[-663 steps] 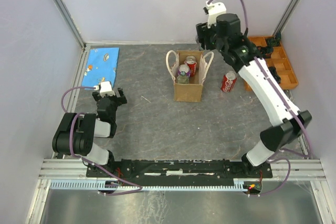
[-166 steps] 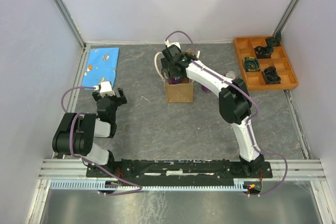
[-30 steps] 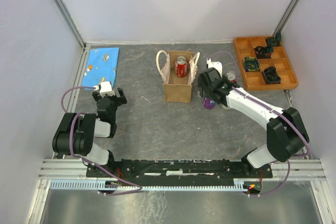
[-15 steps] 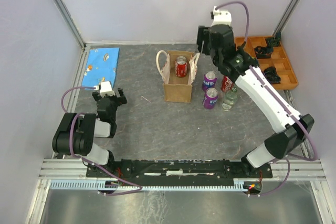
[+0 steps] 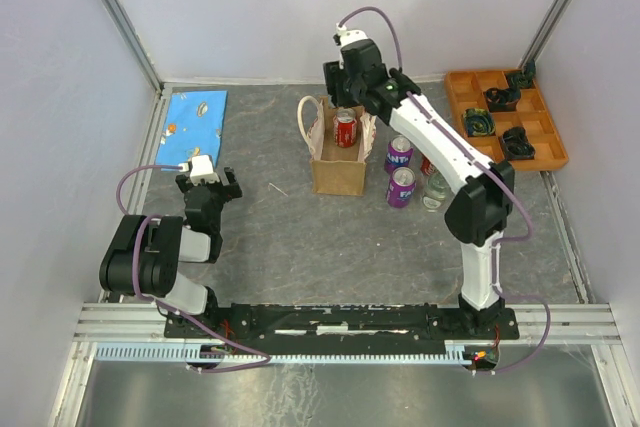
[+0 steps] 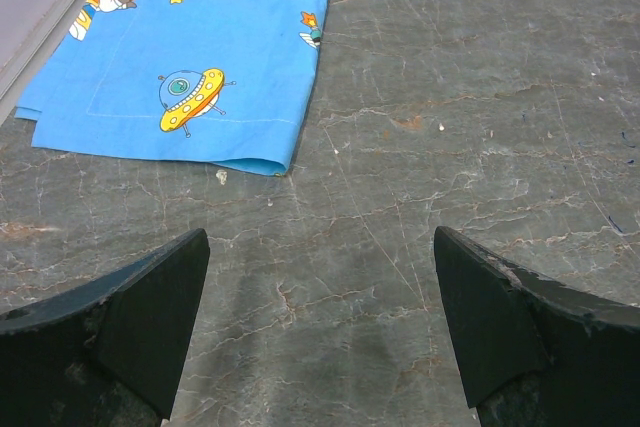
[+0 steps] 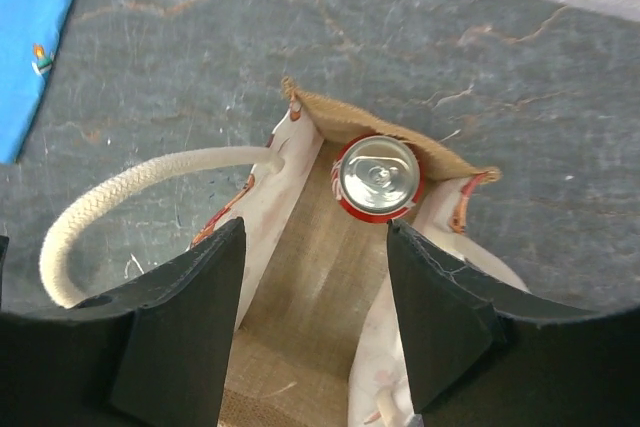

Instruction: Take the beverage out of the canvas bag

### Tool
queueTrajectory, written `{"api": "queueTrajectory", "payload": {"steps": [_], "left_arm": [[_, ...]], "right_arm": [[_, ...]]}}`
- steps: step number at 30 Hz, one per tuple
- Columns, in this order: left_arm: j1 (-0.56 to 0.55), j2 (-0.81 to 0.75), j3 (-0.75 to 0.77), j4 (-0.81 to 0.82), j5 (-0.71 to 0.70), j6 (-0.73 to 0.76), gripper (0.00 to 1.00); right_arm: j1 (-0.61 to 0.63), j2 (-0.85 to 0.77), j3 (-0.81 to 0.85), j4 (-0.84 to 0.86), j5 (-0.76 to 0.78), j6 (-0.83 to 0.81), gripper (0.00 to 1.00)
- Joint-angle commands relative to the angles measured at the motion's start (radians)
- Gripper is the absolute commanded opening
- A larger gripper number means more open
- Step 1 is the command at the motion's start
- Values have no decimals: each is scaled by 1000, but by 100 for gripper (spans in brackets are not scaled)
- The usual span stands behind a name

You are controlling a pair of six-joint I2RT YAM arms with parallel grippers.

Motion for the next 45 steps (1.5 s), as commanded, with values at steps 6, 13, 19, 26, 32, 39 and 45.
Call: {"api": "queueTrajectory", "payload": {"steps": [6,13,19,26,32,39,45], "left_arm": [[-2,6,19,41,-2,41,99],[-2,7,18,42,-1,41,99],[-3,6,19,42,-2,41,99],[-2,7,18,42,-1,41,99],[-2,7,18,42,-2,41,99],[-2,6,18,42,-1,41,99],[-2,6,19,41,-2,41,99]], "right_arm": [[7,96,65,-43,-49,10,71],[7,130,20,-47,4,24,82],[8,161,15,-57,60,15,88],[7,209,38,-62,120,-3,89],[4,259,79,-59,157,-17,90],[3,312,126,-47,175,-17,90],[2,354,151,-26,201,-21,90]]}}
